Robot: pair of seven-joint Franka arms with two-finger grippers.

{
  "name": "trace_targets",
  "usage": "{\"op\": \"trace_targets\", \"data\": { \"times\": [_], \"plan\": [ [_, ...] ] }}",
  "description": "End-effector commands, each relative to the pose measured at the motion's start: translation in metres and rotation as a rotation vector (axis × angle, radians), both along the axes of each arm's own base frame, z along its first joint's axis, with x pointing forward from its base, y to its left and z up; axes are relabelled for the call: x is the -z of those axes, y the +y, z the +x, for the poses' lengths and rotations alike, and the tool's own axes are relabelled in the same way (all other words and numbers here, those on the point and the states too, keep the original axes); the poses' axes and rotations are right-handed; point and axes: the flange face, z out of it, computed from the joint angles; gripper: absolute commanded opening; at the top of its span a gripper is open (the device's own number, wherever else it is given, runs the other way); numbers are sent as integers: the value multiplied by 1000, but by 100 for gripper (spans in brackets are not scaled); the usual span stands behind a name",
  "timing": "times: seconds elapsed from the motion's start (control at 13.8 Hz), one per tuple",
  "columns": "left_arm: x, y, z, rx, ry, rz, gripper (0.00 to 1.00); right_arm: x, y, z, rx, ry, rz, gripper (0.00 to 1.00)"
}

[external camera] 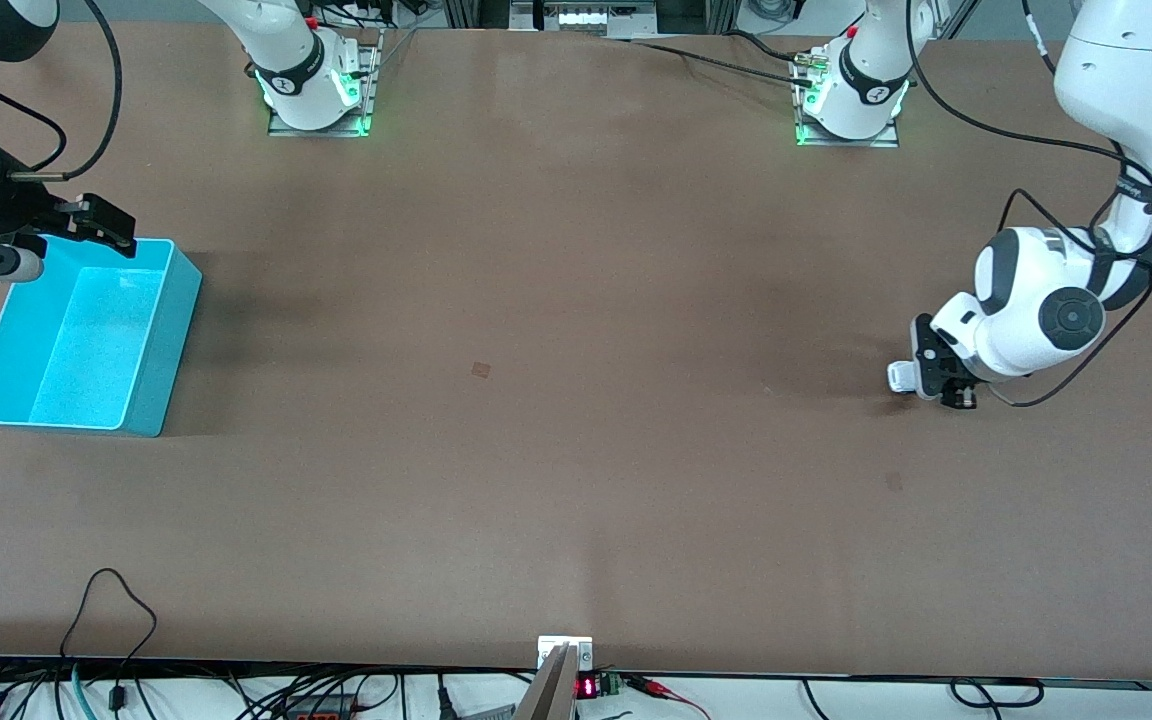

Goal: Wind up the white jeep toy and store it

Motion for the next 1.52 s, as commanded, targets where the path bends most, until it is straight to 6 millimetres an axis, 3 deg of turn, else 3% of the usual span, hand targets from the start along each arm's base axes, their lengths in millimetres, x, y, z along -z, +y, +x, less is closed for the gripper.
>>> {"op": "trace_targets", "data": {
  "times": [0.0, 1.23, 1.37, 1.44],
  "plan": [
    [37, 16, -9, 51, 46, 14, 24, -5, 2, -2, -6, 2, 14, 100],
    [33, 57, -5, 143, 14, 36, 28, -7, 6, -4, -24, 4, 15, 100],
    [33, 62, -5, 135, 14, 35, 40, -6, 7, -4, -25, 7, 16, 100],
    [33, 62, -5, 135, 14, 35, 65, -6, 7, -4, -25, 7, 16, 100]
  ]
}}
